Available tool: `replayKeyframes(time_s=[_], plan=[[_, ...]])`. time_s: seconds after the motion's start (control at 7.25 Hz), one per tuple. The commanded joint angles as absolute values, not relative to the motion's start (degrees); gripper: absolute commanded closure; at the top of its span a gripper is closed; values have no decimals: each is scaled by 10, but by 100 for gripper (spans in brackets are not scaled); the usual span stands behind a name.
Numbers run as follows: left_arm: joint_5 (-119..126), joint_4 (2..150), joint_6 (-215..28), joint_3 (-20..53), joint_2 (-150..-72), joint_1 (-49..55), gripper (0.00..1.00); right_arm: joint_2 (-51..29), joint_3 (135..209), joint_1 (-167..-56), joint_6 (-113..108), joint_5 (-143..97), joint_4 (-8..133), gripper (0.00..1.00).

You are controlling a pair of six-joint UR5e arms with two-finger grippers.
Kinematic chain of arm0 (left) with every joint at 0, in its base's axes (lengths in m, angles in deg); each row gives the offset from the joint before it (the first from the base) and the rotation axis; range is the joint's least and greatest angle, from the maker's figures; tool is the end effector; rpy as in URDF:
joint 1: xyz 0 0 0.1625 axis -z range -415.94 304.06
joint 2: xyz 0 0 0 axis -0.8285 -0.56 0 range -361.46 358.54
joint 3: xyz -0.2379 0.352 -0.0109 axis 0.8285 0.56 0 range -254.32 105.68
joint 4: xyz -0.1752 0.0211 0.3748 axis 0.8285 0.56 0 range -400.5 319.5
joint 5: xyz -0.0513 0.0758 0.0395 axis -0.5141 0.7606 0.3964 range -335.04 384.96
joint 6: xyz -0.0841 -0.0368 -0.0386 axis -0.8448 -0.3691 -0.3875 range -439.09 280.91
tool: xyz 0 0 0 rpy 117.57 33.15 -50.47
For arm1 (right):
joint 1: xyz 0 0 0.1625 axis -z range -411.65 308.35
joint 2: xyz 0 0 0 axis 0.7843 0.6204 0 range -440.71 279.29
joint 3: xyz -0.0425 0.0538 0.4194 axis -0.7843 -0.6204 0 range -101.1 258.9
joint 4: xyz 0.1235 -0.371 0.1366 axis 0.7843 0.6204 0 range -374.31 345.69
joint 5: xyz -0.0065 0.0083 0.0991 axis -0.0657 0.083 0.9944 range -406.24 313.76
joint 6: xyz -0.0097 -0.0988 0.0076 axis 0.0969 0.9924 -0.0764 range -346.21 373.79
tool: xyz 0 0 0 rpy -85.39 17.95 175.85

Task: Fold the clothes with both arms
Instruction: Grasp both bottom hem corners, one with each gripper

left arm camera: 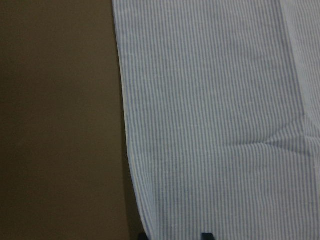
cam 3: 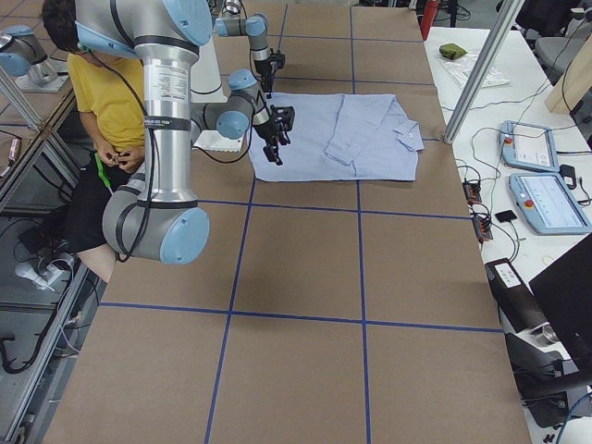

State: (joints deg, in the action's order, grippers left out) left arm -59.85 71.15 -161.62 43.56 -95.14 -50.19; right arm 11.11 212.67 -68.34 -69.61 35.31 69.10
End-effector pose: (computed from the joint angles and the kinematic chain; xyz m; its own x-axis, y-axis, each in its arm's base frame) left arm 0.4837 -0.1918 0.3610 0.6133 0.0683 -0.7869 0.0930 0.9831 0.1578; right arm -0.3579 -0.2617 0.3157 0.6748 0.0836 0.7333 -0.3141 0.9316 0.1828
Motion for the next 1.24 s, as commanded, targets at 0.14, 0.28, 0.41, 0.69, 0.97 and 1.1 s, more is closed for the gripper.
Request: replayKeyframes(time_s=[0.14, 0.28, 0.41, 0.69, 0.97, 1.1], plan=[[-599, 687, -1616, 447, -950, -502, 100, 110, 2126, -682, -696, 349, 691, 0], [-599, 686, -1616, 447, -950, -501, 100, 111, 2125, -680, -696, 349, 691, 0], [-599, 686, -1616, 447, -950, -501, 100, 114, 2118, -675, -697, 349, 689, 0], [-599, 687, -1615, 446, -955, -502, 100, 146, 2113, -655, -719, 336, 626, 0], [-598, 691, -1616, 447, -959, -502, 100, 192, 2102, -626, -746, 299, 562, 0], [-597, 692, -1617, 447, -959, -503, 100, 192, 2087, -593, -788, 256, 561, 8]])
